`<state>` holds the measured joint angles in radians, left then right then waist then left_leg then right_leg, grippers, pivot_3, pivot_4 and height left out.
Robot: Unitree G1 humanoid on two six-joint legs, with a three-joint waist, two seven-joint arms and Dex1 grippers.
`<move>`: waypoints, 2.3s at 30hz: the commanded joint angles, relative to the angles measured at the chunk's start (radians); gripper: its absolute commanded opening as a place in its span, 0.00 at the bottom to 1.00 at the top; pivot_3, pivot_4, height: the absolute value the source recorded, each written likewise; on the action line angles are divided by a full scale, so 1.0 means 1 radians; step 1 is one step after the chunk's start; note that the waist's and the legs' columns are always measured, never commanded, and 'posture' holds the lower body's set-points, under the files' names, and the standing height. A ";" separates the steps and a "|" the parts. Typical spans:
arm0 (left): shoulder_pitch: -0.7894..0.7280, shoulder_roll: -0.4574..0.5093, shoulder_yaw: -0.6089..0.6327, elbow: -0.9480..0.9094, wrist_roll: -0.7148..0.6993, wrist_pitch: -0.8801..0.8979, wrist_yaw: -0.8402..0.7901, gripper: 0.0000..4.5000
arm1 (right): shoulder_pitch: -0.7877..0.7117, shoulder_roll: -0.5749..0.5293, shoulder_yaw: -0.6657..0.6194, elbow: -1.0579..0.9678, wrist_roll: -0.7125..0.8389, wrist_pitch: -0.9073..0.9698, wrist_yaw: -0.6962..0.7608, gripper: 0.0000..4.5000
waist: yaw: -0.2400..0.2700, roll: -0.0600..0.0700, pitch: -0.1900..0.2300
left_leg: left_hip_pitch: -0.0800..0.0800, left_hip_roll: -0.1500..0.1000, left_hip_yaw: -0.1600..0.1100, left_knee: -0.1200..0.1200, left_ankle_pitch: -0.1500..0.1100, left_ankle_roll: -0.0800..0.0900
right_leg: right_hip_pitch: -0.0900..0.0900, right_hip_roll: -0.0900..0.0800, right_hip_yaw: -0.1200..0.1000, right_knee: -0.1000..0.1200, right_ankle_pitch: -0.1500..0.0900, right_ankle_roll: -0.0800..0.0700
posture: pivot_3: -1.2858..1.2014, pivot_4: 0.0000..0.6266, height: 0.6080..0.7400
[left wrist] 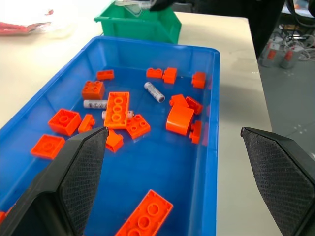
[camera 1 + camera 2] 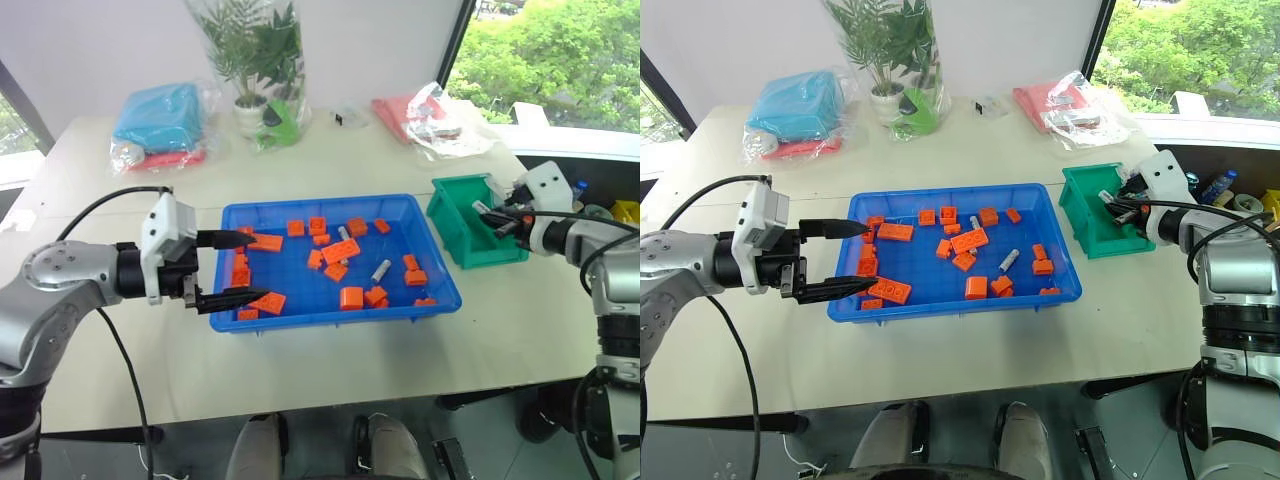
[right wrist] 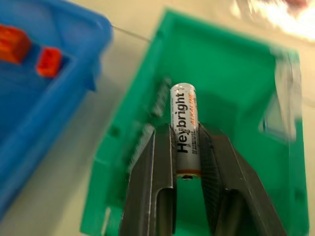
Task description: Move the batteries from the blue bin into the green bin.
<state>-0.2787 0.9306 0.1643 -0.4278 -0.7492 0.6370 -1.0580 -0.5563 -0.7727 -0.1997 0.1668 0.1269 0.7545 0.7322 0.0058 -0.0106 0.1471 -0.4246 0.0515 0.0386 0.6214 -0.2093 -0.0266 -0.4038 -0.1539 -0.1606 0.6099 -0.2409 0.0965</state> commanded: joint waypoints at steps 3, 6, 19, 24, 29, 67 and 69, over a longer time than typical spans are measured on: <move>-0.024 -0.011 -0.009 -0.004 0.009 -0.018 -0.009 1.00 | -0.075 -0.006 0.013 -0.002 0.027 -0.082 0.008 0.66 | 0.005 0.001 0.001 | 0.000 0.000 0.000 0.001 0.000 0.000 | -0.002 0.000 0.000 -0.001 0.000 0.000 | 0.52 0.24 0.48; -0.020 -0.010 -0.004 -0.013 0.005 -0.012 -0.008 1.00 | -0.119 -0.010 0.062 -0.019 0.069 -0.120 0.113 0.66 | 0.005 0.001 0.001 | 0.000 0.000 0.000 0.001 0.000 0.000 | -0.002 0.000 0.000 -0.001 0.000 -0.001 | 0.52 0.24 0.48; -0.017 -0.015 0.002 -0.057 -0.003 0.004 0.029 1.00 | -0.410 0.225 0.508 0.396 -0.086 -0.681 0.516 1.00 | 0.010 0.000 0.001 | -0.001 0.000 -0.001 0.002 0.000 0.000 | -0.003 0.000 0.000 0.000 0.000 0.000 | 0.52 0.24 0.48; 0.008 -0.003 0.034 -0.086 -0.017 0.017 0.049 1.00 | -0.481 0.238 0.570 0.617 -0.145 -0.895 0.677 1.00 | 0.005 -0.001 0.002 | -0.002 -0.001 -0.001 0.005 0.000 0.000 | -0.002 0.000 0.001 0.001 0.000 0.000 | 0.52 0.24 0.48; 0.050 0.003 0.077 -0.122 -0.031 0.031 0.076 1.00 | -0.582 0.278 0.582 0.830 -0.206 -1.023 0.708 1.00 | -0.005 0.000 0.002 | -0.001 0.000 -0.001 0.005 0.000 0.000 | -0.002 0.002 0.001 0.004 0.000 0.000 | 0.52 0.24 0.48; 0.044 0.009 0.090 -0.149 -0.068 0.042 0.136 1.00 | -0.667 0.468 0.391 0.988 -0.210 -0.996 0.678 0.26 | -0.019 0.000 0.002 | 0.000 0.000 -0.002 0.005 0.000 0.000 | 0.000 0.002 0.002 0.004 0.005 -0.002 | 0.52 0.24 0.48; 0.032 0.005 0.078 -0.139 -0.063 0.036 0.133 1.00 | -0.641 0.525 0.392 0.910 -0.206 -0.936 0.616 0.26 | -0.021 0.000 0.002 | 0.000 0.000 -0.002 0.005 0.000 0.000 | 0.000 0.003 0.002 0.005 0.005 -0.002 | 0.52 0.24 0.48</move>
<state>-0.2235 0.9367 0.2410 -0.5634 -0.8159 0.6913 -0.9200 -1.1915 -0.2851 0.2060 1.1581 -0.1069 -0.2208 1.3883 -0.0157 -0.0110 0.1491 -0.4248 0.0521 0.0367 0.6265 -0.2089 -0.0268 -0.4031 -0.1513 -0.1589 0.6154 -0.2363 0.0949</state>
